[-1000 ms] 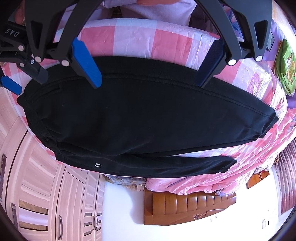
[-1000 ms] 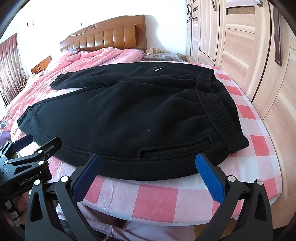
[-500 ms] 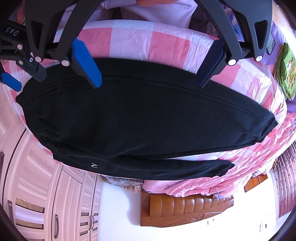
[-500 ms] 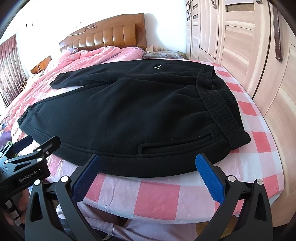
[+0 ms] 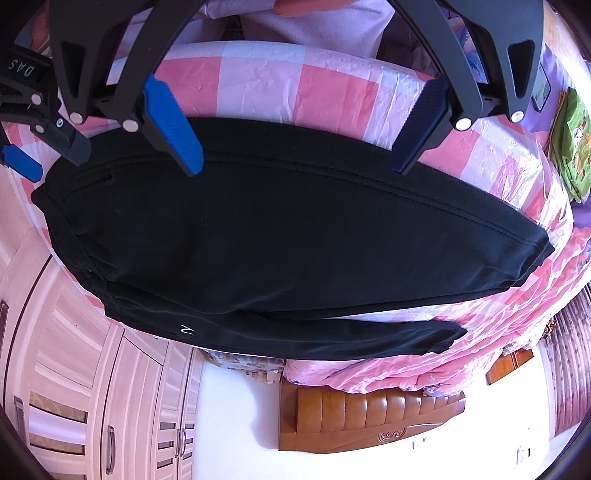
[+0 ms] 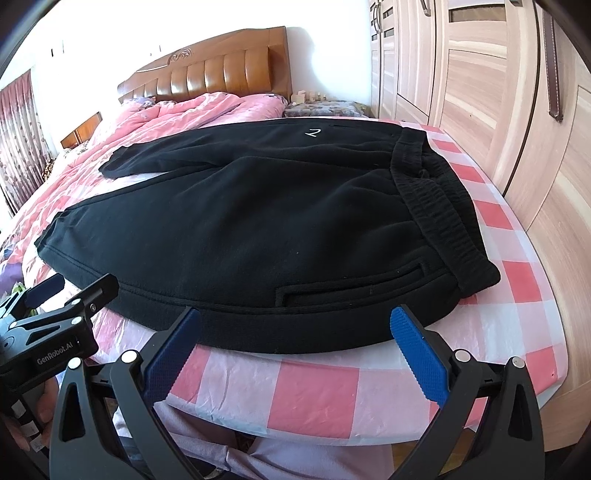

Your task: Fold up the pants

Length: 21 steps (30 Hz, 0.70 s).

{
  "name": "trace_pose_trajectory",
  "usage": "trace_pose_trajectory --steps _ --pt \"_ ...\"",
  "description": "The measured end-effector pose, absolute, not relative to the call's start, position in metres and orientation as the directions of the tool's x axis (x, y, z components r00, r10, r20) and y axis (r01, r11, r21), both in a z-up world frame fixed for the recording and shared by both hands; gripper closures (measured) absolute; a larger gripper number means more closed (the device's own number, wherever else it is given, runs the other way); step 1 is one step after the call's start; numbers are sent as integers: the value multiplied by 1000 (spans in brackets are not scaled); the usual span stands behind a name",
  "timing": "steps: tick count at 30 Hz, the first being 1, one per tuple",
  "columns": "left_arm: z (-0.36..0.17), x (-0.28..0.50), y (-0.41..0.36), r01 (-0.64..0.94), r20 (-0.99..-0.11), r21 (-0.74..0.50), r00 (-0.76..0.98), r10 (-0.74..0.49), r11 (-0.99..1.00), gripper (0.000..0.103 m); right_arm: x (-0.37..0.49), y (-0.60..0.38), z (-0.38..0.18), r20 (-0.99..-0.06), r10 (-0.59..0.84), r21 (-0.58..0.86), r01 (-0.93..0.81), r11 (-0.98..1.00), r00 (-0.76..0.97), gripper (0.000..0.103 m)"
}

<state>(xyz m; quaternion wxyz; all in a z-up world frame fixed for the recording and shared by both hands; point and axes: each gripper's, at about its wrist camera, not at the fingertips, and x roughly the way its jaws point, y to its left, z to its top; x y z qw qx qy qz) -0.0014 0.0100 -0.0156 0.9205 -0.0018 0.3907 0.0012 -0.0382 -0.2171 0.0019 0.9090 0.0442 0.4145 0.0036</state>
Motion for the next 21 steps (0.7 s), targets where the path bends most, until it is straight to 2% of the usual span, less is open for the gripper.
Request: trace_pose_trajectory --steps 14,21 --pt "-15 -1 1 5 -721 30 693 18 1000 1 -44 -229 5 -734 65 109 23 994 676 4" --pt "-16 -1 6 -5 -724 8 690 9 1000 1 -43 -228 4 -727 83 109 -5 994 681 4"
